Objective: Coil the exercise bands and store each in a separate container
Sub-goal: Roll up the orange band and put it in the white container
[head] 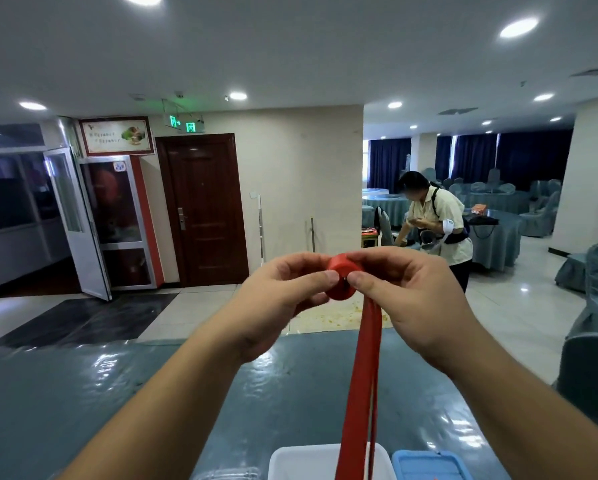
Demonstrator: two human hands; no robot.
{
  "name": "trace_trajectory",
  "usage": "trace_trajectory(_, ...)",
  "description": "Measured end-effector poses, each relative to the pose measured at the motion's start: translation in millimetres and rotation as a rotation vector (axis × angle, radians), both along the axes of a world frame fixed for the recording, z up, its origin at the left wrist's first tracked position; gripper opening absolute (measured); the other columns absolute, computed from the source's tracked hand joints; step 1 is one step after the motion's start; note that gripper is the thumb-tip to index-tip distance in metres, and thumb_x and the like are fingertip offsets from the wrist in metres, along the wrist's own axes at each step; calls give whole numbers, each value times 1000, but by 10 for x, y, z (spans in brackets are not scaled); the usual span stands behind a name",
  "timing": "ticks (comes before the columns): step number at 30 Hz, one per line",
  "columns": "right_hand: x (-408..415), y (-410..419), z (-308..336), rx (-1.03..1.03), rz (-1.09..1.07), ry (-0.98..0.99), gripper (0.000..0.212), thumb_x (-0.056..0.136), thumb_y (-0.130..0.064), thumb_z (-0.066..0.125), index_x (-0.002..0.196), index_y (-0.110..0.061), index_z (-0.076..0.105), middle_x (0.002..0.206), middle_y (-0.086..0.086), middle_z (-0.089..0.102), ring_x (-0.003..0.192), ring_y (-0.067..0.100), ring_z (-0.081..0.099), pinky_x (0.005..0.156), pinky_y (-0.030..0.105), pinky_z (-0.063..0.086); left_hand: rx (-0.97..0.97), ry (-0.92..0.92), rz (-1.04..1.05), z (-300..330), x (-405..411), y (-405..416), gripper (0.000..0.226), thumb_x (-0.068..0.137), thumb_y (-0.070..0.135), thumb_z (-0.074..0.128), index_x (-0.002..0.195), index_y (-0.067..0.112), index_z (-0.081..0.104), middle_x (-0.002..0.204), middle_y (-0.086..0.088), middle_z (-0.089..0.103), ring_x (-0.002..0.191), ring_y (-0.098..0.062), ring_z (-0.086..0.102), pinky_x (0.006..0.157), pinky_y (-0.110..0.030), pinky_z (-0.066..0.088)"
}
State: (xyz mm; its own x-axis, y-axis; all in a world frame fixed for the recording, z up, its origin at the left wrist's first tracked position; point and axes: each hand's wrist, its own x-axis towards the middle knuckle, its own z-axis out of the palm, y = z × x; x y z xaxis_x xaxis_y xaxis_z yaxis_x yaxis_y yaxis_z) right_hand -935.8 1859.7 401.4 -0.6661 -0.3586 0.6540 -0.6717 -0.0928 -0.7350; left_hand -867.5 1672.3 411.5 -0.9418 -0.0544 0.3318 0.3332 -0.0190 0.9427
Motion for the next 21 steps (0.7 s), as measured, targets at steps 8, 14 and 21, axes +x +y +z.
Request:
trace_trajectory(8,-24,-53,-114,-133,58,-143,64,69,-48,83,127,-24,73,113,-8,80,111,10,74,98,34,59,187,40,-52,-7,-20,41,42,89,19,76,126,0,69,119,-19,75,113,-27,73,96,-28,57)
trace_trajectory(14,-45,31,-43,-107,119,-169,53,75,-33,82,126,-20,74,109,-5,81,107,12,76,98,28,59,344,39,-68,-116,-76,179,44,85,18,79,124,1,70,99,-10,78,89,-15,76,90,-26,58)
trace_trajectory(21,-79,178,23,139,127,-155,49,74,-33,86,119,-21,72,102,-2,82,97,17,79,94,40,61,-30,16,27,14,-10,85,36,79,20,84,113,11,79,108,-15,79,98,-25,77,83,-27,60)
